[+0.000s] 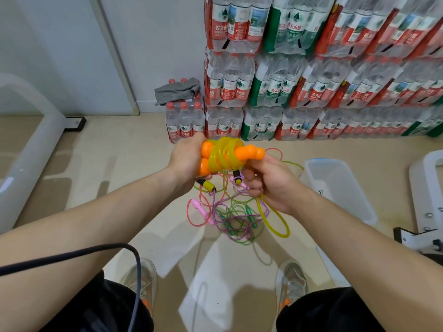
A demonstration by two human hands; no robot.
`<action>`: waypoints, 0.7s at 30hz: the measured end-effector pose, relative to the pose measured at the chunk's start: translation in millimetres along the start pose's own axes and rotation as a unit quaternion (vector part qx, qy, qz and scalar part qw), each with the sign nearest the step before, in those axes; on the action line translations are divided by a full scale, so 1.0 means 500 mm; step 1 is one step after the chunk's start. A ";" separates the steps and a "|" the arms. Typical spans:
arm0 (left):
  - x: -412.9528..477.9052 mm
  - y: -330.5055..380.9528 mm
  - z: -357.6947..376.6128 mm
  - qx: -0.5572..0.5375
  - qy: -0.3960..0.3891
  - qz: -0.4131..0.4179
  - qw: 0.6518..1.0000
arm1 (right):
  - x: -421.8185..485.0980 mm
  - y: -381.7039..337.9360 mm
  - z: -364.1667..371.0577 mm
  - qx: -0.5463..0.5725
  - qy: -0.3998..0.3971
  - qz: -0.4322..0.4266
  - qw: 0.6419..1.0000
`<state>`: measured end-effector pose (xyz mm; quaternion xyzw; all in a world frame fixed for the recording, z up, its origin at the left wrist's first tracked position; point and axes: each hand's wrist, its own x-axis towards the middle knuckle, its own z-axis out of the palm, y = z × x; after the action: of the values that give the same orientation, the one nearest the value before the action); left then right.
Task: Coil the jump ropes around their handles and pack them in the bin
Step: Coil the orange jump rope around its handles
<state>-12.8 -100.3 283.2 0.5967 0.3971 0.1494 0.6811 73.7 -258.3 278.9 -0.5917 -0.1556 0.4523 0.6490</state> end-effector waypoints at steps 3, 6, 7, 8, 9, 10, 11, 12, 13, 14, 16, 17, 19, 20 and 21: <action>0.012 -0.003 -0.002 -0.010 0.066 -0.012 0.998 | -0.005 0.019 0.019 -0.073 0.056 -0.025 0.995; 0.024 -0.002 -0.012 0.012 0.128 -0.007 0.992 | -0.008 0.030 0.037 -0.235 0.079 -0.097 0.964; 0.029 0.000 -0.017 0.020 0.144 -0.004 0.989 | -0.010 0.029 0.041 -0.297 0.071 -0.116 0.945; 0.032 0.002 -0.023 0.036 0.156 0.002 0.987 | -0.012 0.025 0.042 -0.352 0.060 -0.123 0.926; 0.034 0.004 -0.027 0.053 0.164 0.011 0.985 | -0.014 0.019 0.042 -0.392 0.050 -0.119 0.911; 0.030 0.005 -0.029 0.070 0.167 0.020 0.983 | -0.016 0.014 0.041 -0.423 0.043 -0.110 0.898; 0.026 0.004 -0.029 0.087 0.169 0.034 0.981 | -0.017 0.008 0.038 -0.456 0.041 -0.107 0.883; 0.024 0.002 -0.028 0.107 0.168 0.046 0.979 | -0.018 0.004 0.036 -0.496 0.046 -0.108 0.860; 0.024 -0.003 -0.026 0.125 0.165 0.053 0.977 | -0.020 0.002 0.036 -0.544 0.055 -0.116 0.829; 0.023 -0.005 -0.025 0.133 0.161 0.058 0.976 | -0.024 -0.001 0.037 -0.600 0.069 -0.129 0.786; 0.020 -0.005 -0.023 0.136 0.159 0.057 0.976 | -0.034 -0.008 0.042 -0.696 0.111 -0.165 0.690; 0.022 -0.005 -0.024 0.138 0.158 0.054 0.976 | -0.038 -0.013 0.042 -0.721 0.130 -0.194 0.652; 0.024 -0.005 -0.023 0.136 0.157 0.048 0.977 | -0.045 -0.025 0.034 -0.742 0.135 -0.257 0.605; 0.023 -0.006 -0.022 0.135 0.155 0.046 0.978 | -0.045 -0.030 0.029 -0.742 0.127 -0.282 0.596; 0.026 -0.008 -0.022 0.135 0.152 0.043 0.978 | -0.044 -0.036 0.021 -0.738 0.113 -0.297 0.596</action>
<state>-13.7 -84.8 274.9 0.6703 0.4866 0.2123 0.5185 61.3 -266.7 305.3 -0.8361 -0.5288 -0.1049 0.1017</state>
